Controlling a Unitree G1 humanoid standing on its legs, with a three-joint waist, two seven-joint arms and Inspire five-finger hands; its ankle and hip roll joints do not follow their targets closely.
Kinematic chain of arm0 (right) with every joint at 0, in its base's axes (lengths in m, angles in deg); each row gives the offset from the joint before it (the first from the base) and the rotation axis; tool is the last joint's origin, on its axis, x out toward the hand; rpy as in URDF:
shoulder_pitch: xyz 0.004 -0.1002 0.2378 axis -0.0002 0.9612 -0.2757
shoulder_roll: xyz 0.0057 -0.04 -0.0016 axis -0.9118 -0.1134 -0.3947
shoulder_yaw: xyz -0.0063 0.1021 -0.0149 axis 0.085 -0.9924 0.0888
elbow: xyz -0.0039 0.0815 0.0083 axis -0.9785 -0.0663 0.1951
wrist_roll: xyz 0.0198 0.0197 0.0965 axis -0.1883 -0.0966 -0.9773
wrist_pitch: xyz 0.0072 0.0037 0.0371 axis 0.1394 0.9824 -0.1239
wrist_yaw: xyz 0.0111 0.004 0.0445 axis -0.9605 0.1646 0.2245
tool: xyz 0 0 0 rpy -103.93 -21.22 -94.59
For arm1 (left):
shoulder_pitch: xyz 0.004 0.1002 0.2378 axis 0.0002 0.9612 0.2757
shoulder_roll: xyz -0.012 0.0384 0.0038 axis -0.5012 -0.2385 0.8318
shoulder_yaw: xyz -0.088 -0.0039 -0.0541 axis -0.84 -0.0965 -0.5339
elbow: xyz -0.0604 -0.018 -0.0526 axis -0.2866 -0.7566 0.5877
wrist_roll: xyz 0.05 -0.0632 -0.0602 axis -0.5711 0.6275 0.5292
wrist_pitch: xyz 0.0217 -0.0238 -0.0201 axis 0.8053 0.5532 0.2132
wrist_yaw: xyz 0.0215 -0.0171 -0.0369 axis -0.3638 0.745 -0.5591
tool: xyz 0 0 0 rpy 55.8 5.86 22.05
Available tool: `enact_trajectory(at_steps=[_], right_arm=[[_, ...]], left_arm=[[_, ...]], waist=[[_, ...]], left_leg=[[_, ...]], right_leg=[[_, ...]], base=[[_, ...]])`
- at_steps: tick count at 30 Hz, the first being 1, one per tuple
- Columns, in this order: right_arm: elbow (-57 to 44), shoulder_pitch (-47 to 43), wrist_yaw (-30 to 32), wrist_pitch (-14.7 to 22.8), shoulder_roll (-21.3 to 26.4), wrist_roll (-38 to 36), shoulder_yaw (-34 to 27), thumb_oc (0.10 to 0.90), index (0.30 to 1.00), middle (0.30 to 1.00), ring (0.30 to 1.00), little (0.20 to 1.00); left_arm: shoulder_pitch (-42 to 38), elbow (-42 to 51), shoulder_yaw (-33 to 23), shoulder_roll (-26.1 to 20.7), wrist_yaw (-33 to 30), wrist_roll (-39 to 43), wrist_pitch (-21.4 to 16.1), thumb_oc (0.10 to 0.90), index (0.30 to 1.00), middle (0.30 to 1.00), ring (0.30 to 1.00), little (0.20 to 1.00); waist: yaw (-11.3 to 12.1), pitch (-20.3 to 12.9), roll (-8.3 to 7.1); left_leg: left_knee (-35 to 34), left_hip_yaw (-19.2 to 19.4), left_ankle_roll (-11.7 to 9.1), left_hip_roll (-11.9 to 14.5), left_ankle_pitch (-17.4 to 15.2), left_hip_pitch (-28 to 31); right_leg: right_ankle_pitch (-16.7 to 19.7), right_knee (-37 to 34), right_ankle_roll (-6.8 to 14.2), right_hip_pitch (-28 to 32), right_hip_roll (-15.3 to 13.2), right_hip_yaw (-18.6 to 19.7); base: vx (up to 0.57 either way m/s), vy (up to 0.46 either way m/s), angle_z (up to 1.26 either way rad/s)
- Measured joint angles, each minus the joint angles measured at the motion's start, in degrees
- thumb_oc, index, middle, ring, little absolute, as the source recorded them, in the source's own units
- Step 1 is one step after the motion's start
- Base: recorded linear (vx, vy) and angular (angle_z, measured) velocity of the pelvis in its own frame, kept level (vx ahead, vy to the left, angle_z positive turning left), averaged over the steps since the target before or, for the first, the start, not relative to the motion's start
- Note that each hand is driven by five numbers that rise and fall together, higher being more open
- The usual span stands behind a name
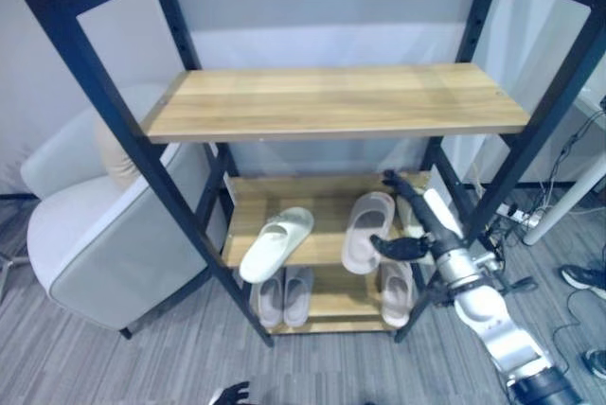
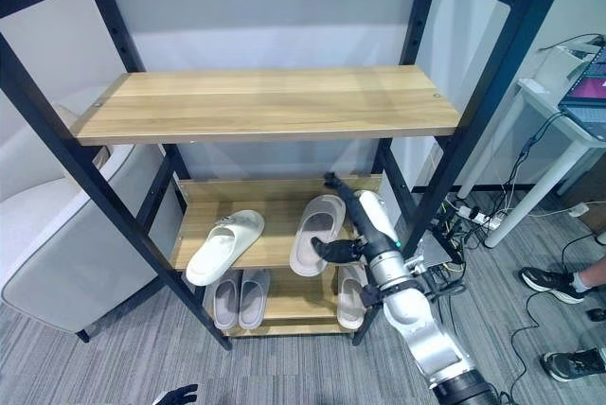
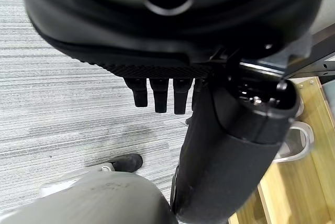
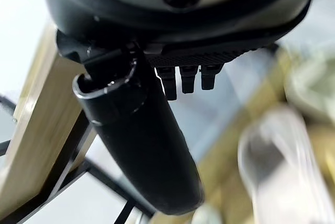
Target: Arrange the slippers neatly on the shoe rack.
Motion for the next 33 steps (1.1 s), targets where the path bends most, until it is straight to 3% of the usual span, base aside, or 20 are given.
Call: enact_trajectory(at_steps=[3,9,19,29,33], right_arm=[[0.8,-1.7,2.3,0.0,0.7,3.6,-1.2,0.8,0.9,0.9,0.9,0.9],[8.7,-4.6,4.4,-1.0,0.9,3.8,-1.2,0.8,0.9,0.9,0.9,0.9],[20.2,-14.5,6.9,-4.3,0.9,3.5,1.3,0.8,0.9,0.9,0.9,0.9],[29.6,-22.8,8.5,-4.9,0.2,0.8,3.5,0.8,0.9,0.9,0.9,0.9],[33.8,-25.7,9.3,-5.6,0.0,0.8,4.4,0.8,0.9,0.9,0.9,0.9]], left_arm=[[0.0,0.0,0.0,-0.2,0.0,-0.2,-0.1,0.8,0.9,0.9,0.9,0.9],[-0.1,0.6,0.1,-0.1,0.1,-0.2,-0.3,0.8,0.9,0.9,0.9,0.9],[-2.2,1.8,2.2,-0.2,0.0,0.2,-1.2,0.8,0.9,0.9,0.9,0.9],[-5.6,3.8,4.2,-1.1,-0.1,0.5,-1.5,0.8,0.9,0.9,0.9,0.9],[-6.1,3.9,4.7,-1.5,-0.1,2.5,-1.4,0.8,0.9,0.9,0.9,0.9]], waist=[[0.0,0.0,0.08],[1.3,0.2,0.34],[2.9,3.5,1.5],[6.0,6.9,0.55],[6.0,7.9,0.03]], left_leg=[[0.0,-0.1,0.1,0.0,0.1,0.0],[0.0,-0.2,-0.2,0.0,-0.1,-0.9],[0.0,-2.7,-0.3,-0.1,1.5,-4.8],[0.2,-5.0,-0.6,-0.3,2.5,-9.3],[0.3,-5.6,-0.7,-0.4,2.6,-10.0]], right_leg=[[-0.1,0.0,0.1,0.0,0.0,-0.1],[-0.1,0.0,0.2,-0.4,0.0,-0.3],[0.0,0.0,0.2,-3.3,0.3,-3.1],[0.3,0.4,-0.3,-6.7,0.6,-5.1],[0.3,0.4,-0.3,-7.1,0.5,-5.7]], base=[[0.0,0.0,0.0],[-0.01,0.0,0.01],[-0.04,0.01,0.13],[-0.02,0.001,0.12],[0.0,0.0,0.08]])
